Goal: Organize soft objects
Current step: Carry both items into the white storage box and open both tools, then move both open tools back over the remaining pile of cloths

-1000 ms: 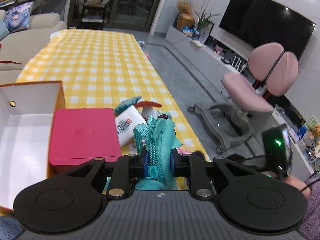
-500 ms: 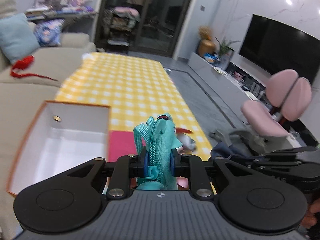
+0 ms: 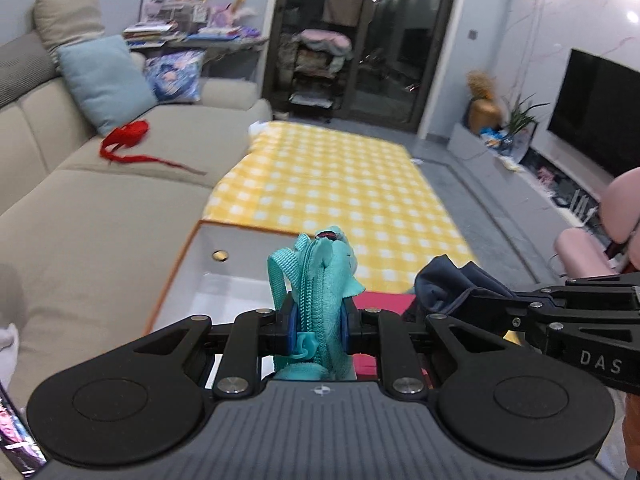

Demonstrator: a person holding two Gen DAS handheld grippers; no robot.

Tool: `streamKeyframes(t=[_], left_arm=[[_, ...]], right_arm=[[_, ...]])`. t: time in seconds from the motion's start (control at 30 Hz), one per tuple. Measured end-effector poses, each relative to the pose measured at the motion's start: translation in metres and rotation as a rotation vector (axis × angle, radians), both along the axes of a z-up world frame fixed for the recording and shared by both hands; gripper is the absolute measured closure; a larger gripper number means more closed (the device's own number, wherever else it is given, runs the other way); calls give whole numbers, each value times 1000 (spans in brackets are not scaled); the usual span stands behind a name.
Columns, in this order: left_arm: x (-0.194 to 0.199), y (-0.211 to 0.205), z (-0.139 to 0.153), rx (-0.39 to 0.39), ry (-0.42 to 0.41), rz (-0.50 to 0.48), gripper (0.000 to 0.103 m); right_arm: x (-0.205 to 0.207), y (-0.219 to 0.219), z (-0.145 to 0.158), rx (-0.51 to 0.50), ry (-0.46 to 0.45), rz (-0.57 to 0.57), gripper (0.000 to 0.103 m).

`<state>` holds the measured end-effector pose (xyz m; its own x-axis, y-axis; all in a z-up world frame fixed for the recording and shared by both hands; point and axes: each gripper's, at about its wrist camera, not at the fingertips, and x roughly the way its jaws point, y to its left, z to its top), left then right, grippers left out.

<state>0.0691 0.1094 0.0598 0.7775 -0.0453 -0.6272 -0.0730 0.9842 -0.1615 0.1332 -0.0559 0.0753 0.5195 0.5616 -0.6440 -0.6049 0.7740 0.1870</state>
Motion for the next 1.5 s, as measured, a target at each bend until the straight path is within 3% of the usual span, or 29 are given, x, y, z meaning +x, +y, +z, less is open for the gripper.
streamKeyframes(t=[0.43,0.77,1.1,1.27,1.43,1.5], left_arm=[[33,44,-67,68,287,53,81],[49,54,-92,104,403,59,78],[60,53,-107,127,463,70,74],[57,54,-95,132,439,88,56],[46,48,-68,152,352,94,52],[39,43,-55,151,310,91,52]], right_arm=[[22,86,-72,-159,125,153,100],[30,104,-113,-261,192,195,99],[34,108,-122,-274,210,204,93],[30,106,-115,-268,192,203,74],[21,95,-95,-243,150,178,54],[16,88,-85,-231,127,169,53]])
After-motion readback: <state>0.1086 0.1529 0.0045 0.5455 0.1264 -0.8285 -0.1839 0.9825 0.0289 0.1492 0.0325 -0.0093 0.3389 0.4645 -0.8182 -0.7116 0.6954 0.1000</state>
